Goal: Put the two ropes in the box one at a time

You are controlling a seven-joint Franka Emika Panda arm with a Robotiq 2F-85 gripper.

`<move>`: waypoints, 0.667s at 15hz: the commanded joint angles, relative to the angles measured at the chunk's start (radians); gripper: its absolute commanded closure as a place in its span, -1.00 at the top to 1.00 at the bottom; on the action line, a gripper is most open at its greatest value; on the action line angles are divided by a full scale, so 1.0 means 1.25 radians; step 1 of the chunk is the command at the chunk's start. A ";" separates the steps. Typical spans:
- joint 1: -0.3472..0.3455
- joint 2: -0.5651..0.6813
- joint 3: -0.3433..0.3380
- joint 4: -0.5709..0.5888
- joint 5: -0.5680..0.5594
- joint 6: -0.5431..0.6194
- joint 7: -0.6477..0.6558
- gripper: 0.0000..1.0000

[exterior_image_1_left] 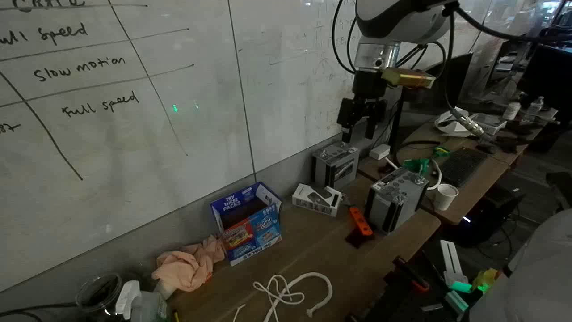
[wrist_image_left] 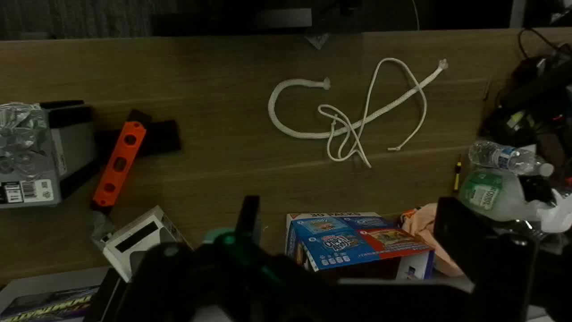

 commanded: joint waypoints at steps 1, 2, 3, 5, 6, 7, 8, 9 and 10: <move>-0.022 0.002 0.019 0.005 0.006 -0.003 -0.006 1.00; -0.022 0.001 0.019 0.007 0.007 -0.003 -0.006 1.00; -0.022 -0.001 0.019 0.008 0.007 -0.003 -0.006 1.00; -0.022 -0.002 0.019 0.009 0.007 -0.003 -0.006 1.00; -0.022 -0.002 0.019 0.009 0.007 -0.003 -0.006 1.00; -0.022 0.007 0.025 0.007 0.004 0.007 0.002 1.00; -0.021 0.021 0.034 0.004 0.003 0.028 0.017 1.00; -0.021 0.032 0.041 0.001 0.002 0.041 0.024 1.00; -0.017 0.059 0.055 -0.005 0.001 0.082 0.043 1.00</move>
